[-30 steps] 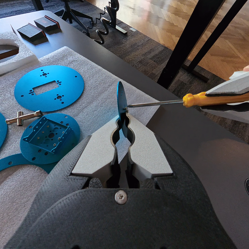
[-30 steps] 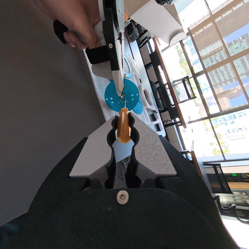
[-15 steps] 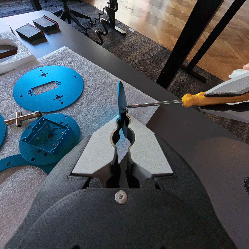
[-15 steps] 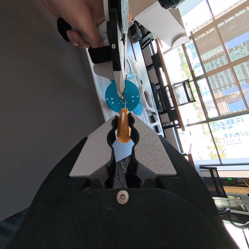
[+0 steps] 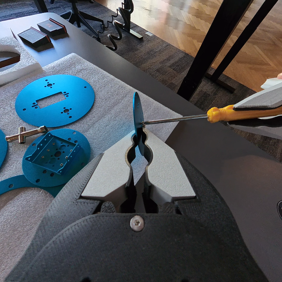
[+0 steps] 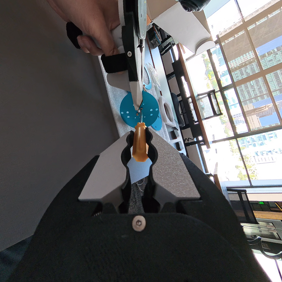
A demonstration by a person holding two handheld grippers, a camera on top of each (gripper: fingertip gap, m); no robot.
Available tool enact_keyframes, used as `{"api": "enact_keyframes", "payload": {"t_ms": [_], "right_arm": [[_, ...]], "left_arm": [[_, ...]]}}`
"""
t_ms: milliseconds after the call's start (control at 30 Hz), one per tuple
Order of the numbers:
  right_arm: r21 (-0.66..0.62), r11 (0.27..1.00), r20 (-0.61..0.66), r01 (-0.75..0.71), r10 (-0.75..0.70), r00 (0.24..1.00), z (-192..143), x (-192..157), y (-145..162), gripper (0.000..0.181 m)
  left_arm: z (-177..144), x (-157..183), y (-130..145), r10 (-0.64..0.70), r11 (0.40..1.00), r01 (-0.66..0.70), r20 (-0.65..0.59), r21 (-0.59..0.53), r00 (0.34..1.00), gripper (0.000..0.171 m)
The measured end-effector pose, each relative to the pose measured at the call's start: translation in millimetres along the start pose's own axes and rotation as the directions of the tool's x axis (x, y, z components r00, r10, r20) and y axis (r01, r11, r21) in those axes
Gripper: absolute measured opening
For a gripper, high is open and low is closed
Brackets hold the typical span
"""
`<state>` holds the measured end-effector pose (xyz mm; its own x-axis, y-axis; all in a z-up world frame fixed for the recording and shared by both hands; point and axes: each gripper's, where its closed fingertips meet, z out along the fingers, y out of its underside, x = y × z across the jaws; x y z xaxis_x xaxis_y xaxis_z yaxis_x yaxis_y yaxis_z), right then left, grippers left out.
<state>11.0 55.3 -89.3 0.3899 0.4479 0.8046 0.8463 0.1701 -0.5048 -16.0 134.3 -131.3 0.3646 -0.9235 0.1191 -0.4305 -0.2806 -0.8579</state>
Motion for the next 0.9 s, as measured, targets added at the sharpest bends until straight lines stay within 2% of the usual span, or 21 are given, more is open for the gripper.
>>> {"api": "enact_keyframes", "payload": {"t_ms": [100,200,333,500,567,667,733,800,833,900], "right_arm": [[0.010,0.999,0.005,0.031,-0.031,1.000,-0.3,-1.6,-1.8,0.014],[0.001,0.985,-0.004,0.174,-0.174,0.985,-0.8,-3.2,-2.5,0.014],[-0.002,0.871,-0.009,0.492,-0.492,0.871,-0.9,-7.1,-0.9,0.014],[0.009,0.752,0.025,0.659,-0.659,0.752,-1.4,-4.2,-2.1,0.015],[0.011,0.760,0.041,0.649,-0.649,0.759,-0.7,-3.4,-1.9,0.015],[0.019,0.844,0.048,0.537,-0.537,0.842,0.8,-4.0,-3.2,0.015],[0.011,0.941,0.050,0.339,-0.339,0.940,2.5,-2.6,-4.6,0.015],[0.002,0.998,0.041,0.057,-0.057,0.997,4.0,-0.5,-5.7,0.015],[0.002,0.994,0.034,-0.113,0.113,0.993,4.2,0.4,-5.9,0.015],[-0.007,0.913,0.012,-0.407,0.407,0.913,4.7,1.1,-1.9,0.015]], "left_arm": [[-0.3,0.5,0.3,0.016,1.000,-0.016,-0.001,-0.003,1.000,0.002],[-0.5,0.9,0.4,0.035,0.999,-0.035,0.002,-0.007,0.999,0.002],[-0.5,1.3,0.4,0.042,0.999,-0.042,-0.011,-0.013,0.999,0.002],[-0.8,2.7,0.5,0.073,0.997,-0.073,-0.011,-0.025,0.997,0.002],[-0.7,2.3,0.6,0.091,0.995,-0.091,-0.002,-0.028,0.996,0.002],[-0.5,1.2,0.7,0.075,0.997,-0.075,-0.004,-0.030,0.997,0.002],[-0.3,0.2,0.8,0.070,0.997,-0.070,0.002,-0.029,0.998,0.002],[-0.3,-0.6,1.1,0.060,0.998,-0.060,0.007,-0.028,0.998,0.002],[-0.2,-0.8,1.0,0.050,0.998,-0.050,0.007,-0.027,0.999,0.002],[0.2,-1.2,0.6,0.031,0.999,-0.031,0.011,-0.024,0.999,0.002]]}}
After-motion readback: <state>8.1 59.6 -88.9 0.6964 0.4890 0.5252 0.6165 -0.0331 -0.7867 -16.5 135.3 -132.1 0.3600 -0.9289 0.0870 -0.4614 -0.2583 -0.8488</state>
